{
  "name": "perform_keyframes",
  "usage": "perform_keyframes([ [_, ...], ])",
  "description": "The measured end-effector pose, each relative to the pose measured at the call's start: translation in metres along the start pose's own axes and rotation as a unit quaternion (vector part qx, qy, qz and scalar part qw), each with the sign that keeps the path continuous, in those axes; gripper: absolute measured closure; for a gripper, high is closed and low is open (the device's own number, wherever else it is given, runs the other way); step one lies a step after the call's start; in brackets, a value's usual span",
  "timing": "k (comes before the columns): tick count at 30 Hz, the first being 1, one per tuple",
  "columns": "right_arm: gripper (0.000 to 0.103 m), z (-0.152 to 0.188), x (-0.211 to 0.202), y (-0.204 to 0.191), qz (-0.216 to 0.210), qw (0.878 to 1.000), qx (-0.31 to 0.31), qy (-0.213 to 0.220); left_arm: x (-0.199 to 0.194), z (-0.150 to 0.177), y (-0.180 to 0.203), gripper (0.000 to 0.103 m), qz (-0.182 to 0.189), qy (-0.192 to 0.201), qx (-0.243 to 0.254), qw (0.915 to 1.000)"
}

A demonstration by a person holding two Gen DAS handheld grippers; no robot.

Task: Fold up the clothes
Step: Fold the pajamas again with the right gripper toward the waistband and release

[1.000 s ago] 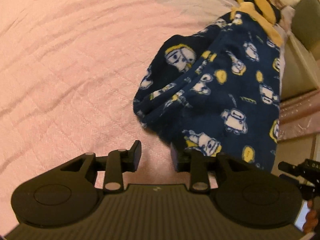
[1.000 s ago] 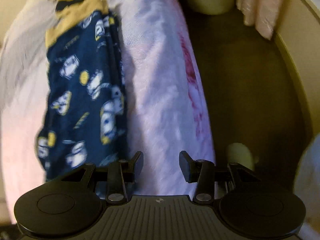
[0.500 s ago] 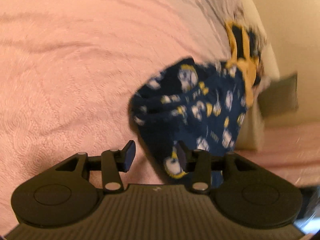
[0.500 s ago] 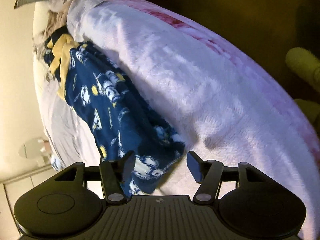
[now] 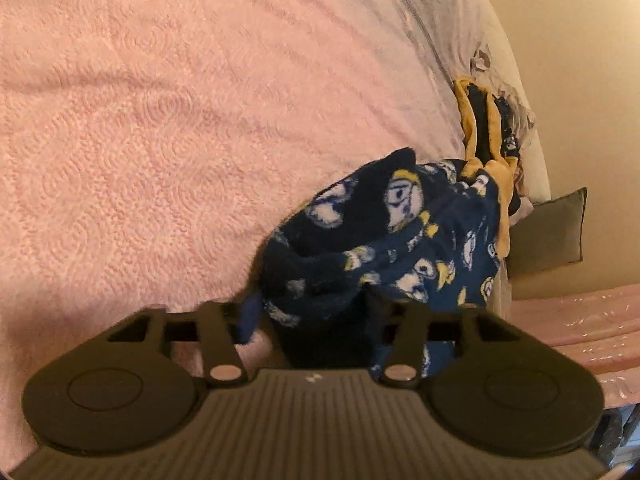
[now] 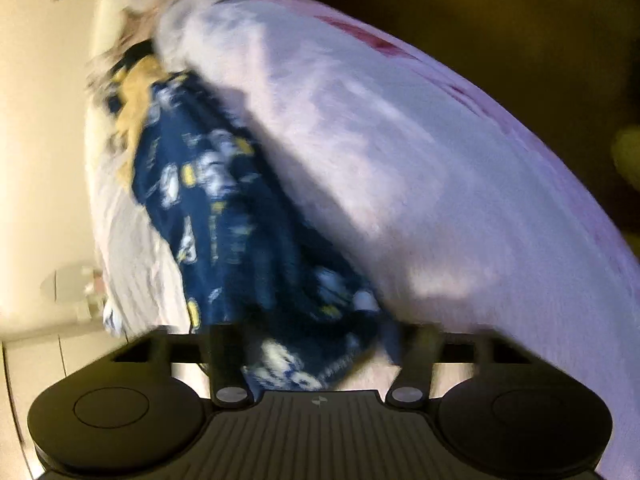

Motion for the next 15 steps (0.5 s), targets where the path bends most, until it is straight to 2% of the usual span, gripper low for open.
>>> perform_keyframes([
  [1,0.07,-0.002,0.002,0.0,0.006,1.0,-0.009,-0.004,0.002,0.0,0.0,0.079,0.002,0.001,0.005,1.0],
  [4,0.083,-0.009,0.004,0.0,0.007,1.0,-0.012,-0.016,-0.004,0.001,0.006,0.085,0.023,0.01,0.013,0.9996],
  [7,0.084,-0.014,-0.012,-0.01,-0.01,0.999,-0.033,-0.013,-0.027,0.008,0.019,0.085,0.05,0.026,0.044,0.9974],
  [8,0.084,-0.014,-0.019,-0.012,-0.016,0.999,-0.039,-0.011,-0.028,0.012,0.018,0.083,0.04,0.022,0.051,0.9976],
  [10,0.077,-0.017,-0.021,-0.007,-0.008,0.999,-0.047,-0.004,-0.022,0.017,0.013,0.071,0.001,0.017,0.066,0.9976],
  [11,0.062,-0.017,-0.017,-0.002,0.002,0.999,-0.039,-0.008,-0.018,0.015,0.013,0.068,-0.001,0.017,0.063,0.9979],
  [13,0.052,-0.019,-0.012,0.002,0.006,1.0,-0.018,-0.007,-0.01,0.013,0.014,0.069,-0.007,0.018,0.056,0.9983],
  [15,0.055,-0.02,-0.011,-0.006,-0.011,0.999,-0.041,-0.005,-0.003,0.011,0.015,0.081,-0.012,0.019,0.05,0.9985],
])
Point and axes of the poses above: each gripper's, at about its wrist camera, not at the fingertips, and x roughly the way its jaws point, y to its right, z to its underside, the point moved 9 cm from there along x, roughly the way its jaws point, and after that the axes turned 7 degrees about -x, right-handed, at the moved point
